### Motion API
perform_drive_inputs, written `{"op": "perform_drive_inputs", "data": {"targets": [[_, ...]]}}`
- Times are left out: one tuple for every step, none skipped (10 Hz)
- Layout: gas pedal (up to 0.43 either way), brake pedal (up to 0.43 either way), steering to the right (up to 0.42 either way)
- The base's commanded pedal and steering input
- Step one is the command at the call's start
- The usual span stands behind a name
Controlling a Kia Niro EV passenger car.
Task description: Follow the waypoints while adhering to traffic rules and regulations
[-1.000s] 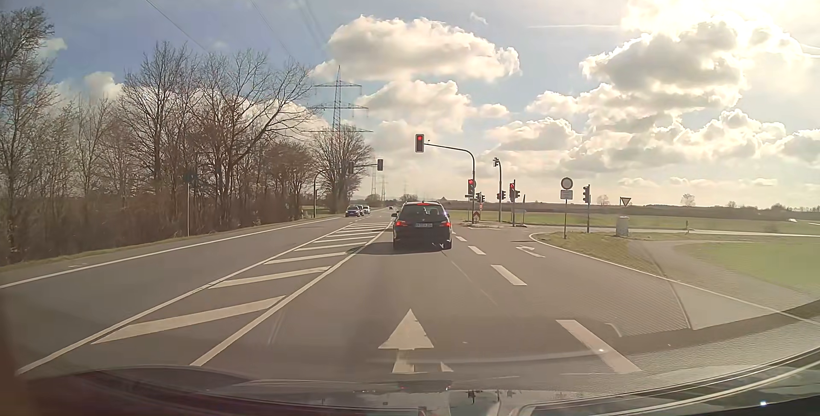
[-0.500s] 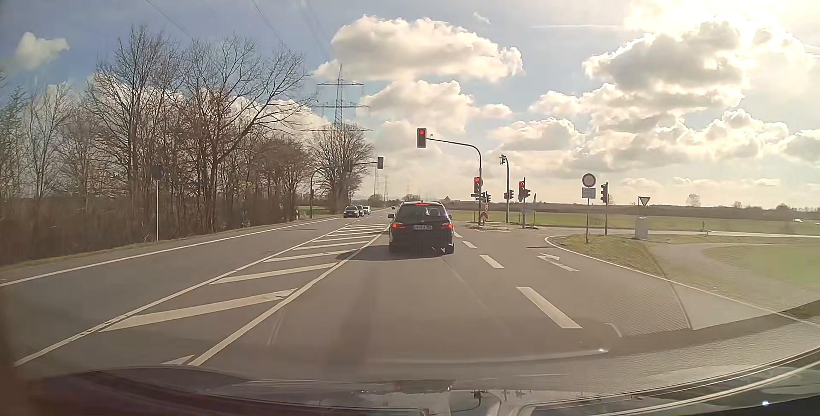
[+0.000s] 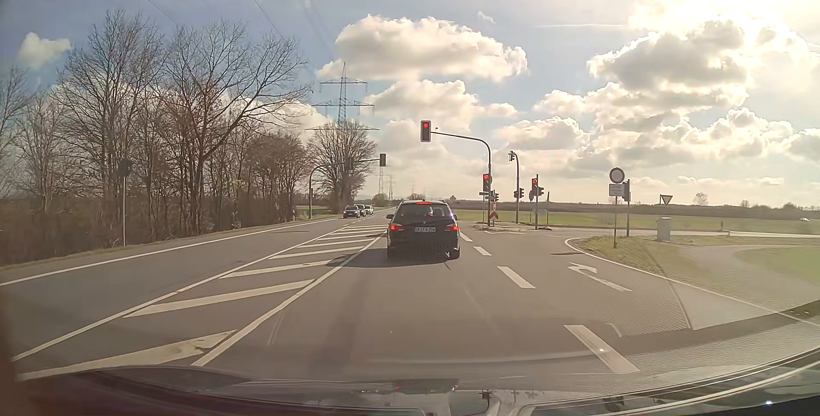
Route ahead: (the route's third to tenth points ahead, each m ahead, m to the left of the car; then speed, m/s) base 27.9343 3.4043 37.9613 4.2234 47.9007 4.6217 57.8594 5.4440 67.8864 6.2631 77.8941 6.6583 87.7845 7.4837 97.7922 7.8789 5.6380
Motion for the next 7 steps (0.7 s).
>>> {"op": "perform_drive_inputs", "data": {"targets": [[0.000,0.037,-0.017],[0.000,0.043,-0.018],[0.000,0.055,-0.020],[0.000,0.061,-0.021],[0.000,0.073,-0.022],[0.000,0.073,-0.022],[0.000,0.079,-0.022]]}}
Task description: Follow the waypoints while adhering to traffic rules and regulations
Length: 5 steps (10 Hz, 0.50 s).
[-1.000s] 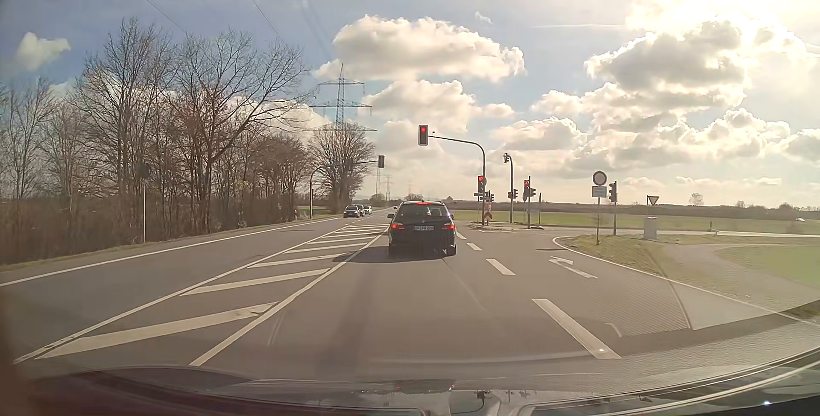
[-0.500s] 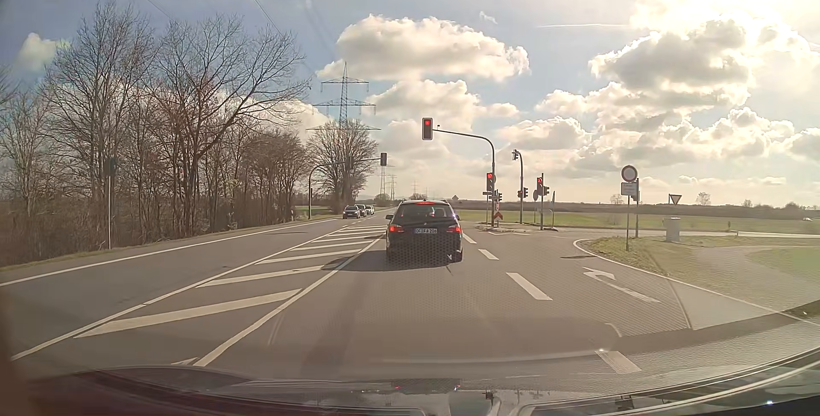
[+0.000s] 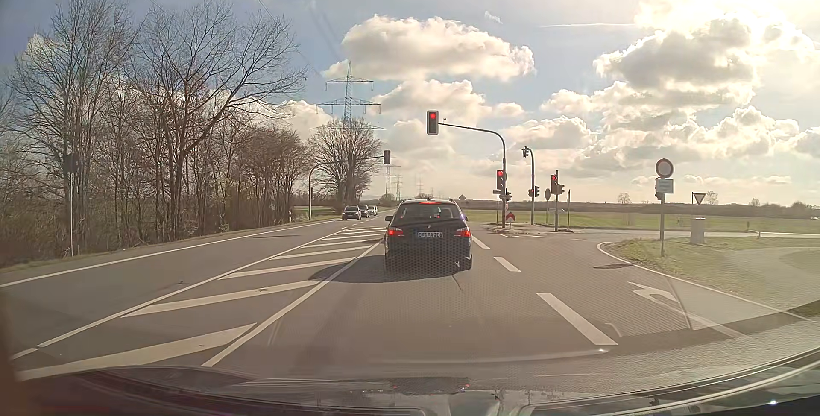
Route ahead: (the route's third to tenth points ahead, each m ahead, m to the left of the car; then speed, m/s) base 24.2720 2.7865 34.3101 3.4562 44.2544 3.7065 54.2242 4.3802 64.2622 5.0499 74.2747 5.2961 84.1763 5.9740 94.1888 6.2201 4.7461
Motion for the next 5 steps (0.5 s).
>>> {"op": "perform_drive_inputs", "data": {"targets": [[0.000,0.085,-0.022],[0.000,0.085,-0.022],[0.000,0.098,-0.022],[0.000,0.122,-0.021],[0.000,0.134,-0.019]]}}
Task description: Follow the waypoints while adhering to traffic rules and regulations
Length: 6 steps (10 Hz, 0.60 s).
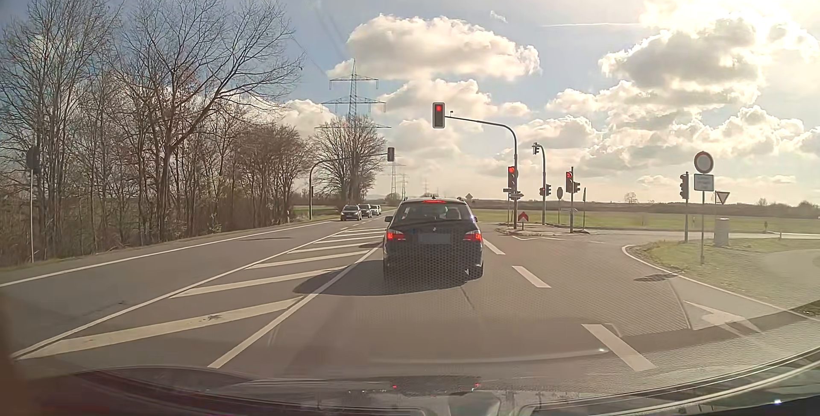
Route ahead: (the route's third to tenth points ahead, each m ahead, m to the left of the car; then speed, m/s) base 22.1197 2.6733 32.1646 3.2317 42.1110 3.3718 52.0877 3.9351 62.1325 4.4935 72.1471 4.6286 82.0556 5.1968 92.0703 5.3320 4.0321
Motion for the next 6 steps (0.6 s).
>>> {"op": "perform_drive_inputs", "data": {"targets": [[0.000,0.165,-0.013],[0.000,0.171,-0.007],[0.000,0.177,-0.004],[0.000,0.189,-0.004],[0.000,0.195,-0.004],[0.000,0.195,-0.004]]}}
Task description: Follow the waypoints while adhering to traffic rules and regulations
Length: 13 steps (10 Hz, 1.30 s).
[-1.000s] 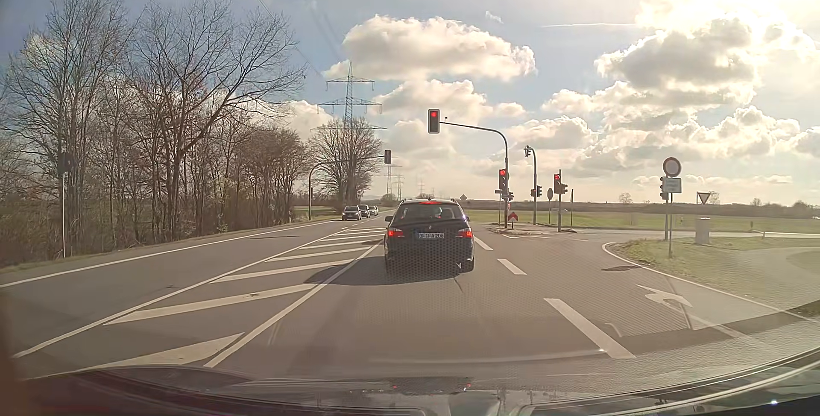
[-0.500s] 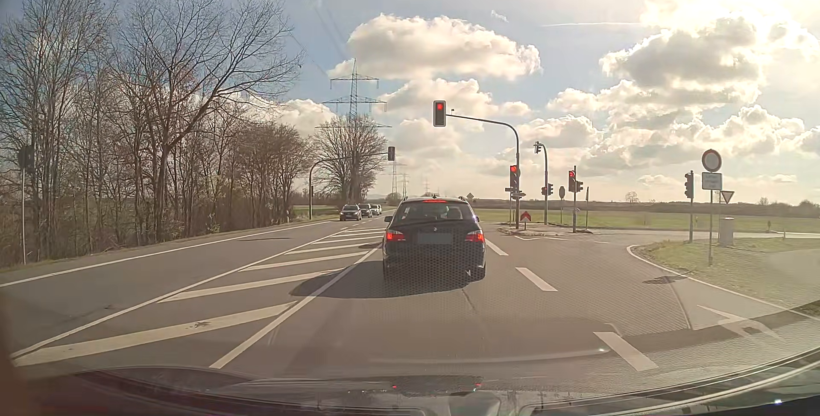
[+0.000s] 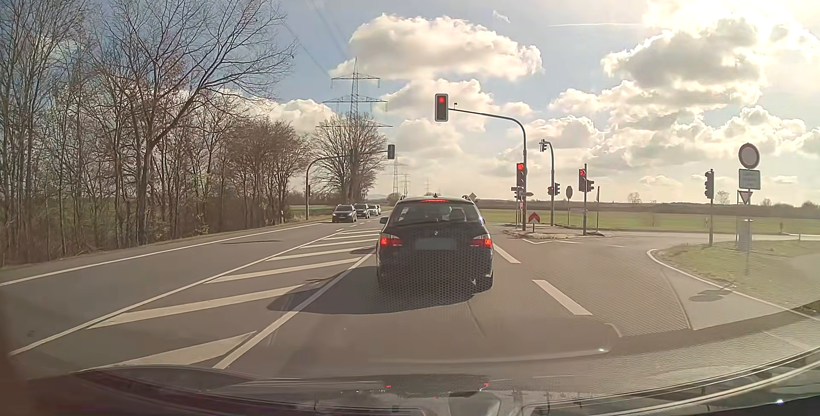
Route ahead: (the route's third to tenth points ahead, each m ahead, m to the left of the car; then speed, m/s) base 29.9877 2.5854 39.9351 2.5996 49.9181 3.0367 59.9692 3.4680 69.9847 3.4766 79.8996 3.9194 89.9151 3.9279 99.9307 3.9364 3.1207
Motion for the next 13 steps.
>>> {"op": "perform_drive_inputs", "data": {"targets": [[0.000,0.195,-0.004],[0.000,0.195,-0.004],[0.000,0.195,-0.004],[0.000,0.195,-0.004],[0.000,0.195,-0.004],[0.000,0.195,-0.004],[0.000,0.195,-0.004],[0.000,0.195,-0.004],[0.000,0.195,-0.004],[0.000,0.195,-0.004],[0.000,0.195,-0.004],[0.000,0.195,-0.004],[0.000,0.195,-0.004]]}}
